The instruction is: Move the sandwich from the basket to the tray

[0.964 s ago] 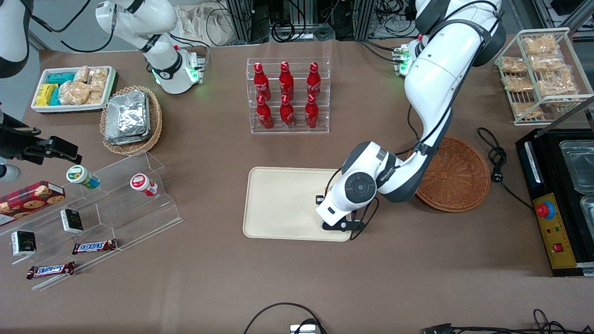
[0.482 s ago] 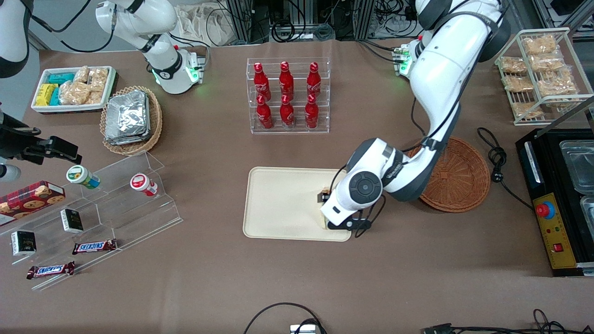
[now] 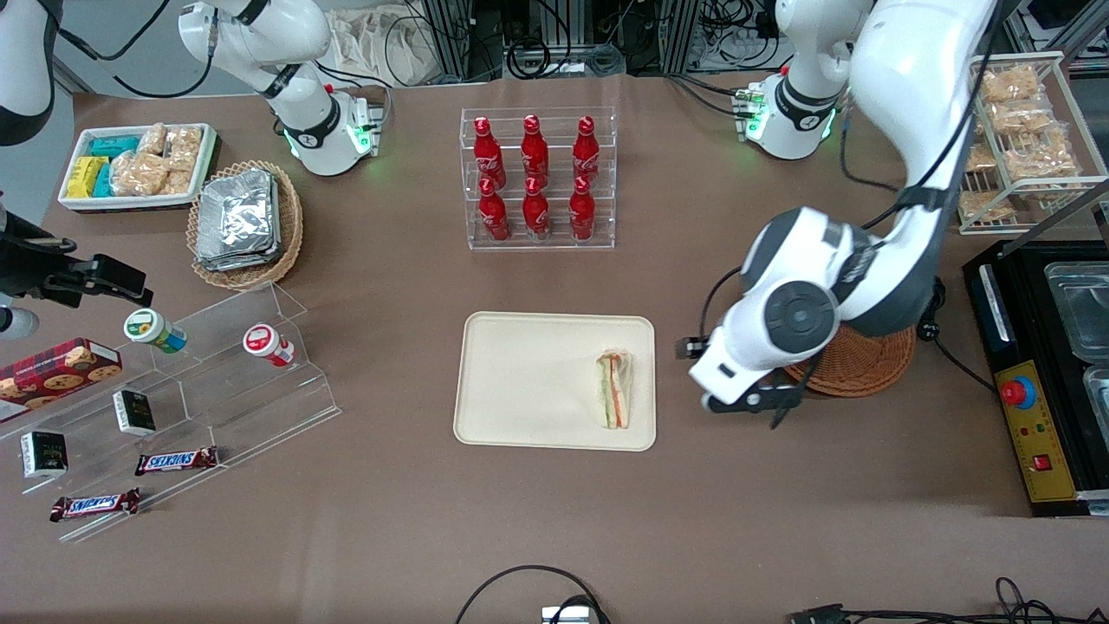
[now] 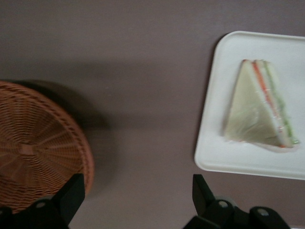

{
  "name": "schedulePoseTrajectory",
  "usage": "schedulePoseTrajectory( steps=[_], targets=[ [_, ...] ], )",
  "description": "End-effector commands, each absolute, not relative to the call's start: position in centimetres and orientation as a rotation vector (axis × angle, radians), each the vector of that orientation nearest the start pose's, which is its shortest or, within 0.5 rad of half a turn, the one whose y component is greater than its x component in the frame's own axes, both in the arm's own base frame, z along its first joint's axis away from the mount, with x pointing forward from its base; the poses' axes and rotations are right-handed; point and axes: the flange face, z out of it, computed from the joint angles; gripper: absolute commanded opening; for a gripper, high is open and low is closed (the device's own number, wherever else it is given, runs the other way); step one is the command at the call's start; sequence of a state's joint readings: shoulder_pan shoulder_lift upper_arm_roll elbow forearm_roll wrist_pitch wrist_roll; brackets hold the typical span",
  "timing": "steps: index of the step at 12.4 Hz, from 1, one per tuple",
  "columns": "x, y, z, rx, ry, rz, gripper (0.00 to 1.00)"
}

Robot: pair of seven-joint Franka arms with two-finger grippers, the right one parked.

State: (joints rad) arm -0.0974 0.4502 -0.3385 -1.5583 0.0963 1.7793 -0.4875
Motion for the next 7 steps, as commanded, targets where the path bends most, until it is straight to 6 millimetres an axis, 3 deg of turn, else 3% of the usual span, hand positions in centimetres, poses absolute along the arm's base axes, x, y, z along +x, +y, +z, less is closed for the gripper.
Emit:
schedulePoseTrajectory(
  steps=[1, 4, 7],
  targets=[
    [58.3, -19.3, 40.9, -3.066, -0.063, 0.272, 1.0],
    [58.1, -15.2, 42.7, -3.077, -0.105, 0.178, 1.0],
    [60.5, -10.2, 47.6, -3.098, -0.252, 0.115, 1.0]
  ],
)
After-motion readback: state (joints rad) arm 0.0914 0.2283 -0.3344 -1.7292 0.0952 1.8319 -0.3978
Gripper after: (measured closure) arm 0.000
